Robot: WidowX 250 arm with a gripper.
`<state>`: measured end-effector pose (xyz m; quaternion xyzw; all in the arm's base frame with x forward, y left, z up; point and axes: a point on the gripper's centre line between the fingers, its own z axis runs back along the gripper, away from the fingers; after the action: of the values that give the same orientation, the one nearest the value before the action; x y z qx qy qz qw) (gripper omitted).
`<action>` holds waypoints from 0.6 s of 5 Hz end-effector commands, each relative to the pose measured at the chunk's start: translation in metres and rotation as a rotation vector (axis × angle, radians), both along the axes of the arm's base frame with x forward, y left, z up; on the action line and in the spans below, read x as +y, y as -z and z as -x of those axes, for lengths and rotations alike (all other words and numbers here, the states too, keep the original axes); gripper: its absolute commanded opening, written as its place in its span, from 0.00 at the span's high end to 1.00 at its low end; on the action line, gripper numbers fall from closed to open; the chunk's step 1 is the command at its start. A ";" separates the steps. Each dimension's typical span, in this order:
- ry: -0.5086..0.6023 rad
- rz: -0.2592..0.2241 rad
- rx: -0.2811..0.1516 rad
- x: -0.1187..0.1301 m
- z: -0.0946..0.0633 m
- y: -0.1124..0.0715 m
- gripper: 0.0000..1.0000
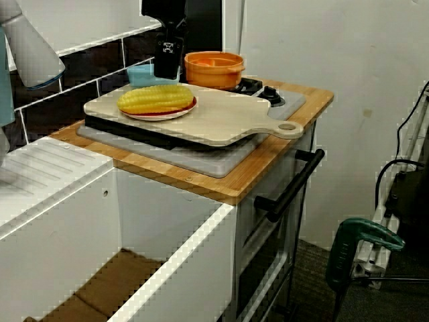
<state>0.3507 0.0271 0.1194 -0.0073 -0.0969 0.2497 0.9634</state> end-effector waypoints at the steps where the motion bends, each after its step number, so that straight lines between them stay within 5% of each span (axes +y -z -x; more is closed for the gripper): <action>1: -0.008 -0.048 -0.048 0.004 -0.003 0.000 0.00; 3: -0.023 -0.065 -0.046 0.007 -0.007 0.007 0.00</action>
<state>0.3569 0.0336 0.1043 0.0206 -0.1134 0.2611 0.9584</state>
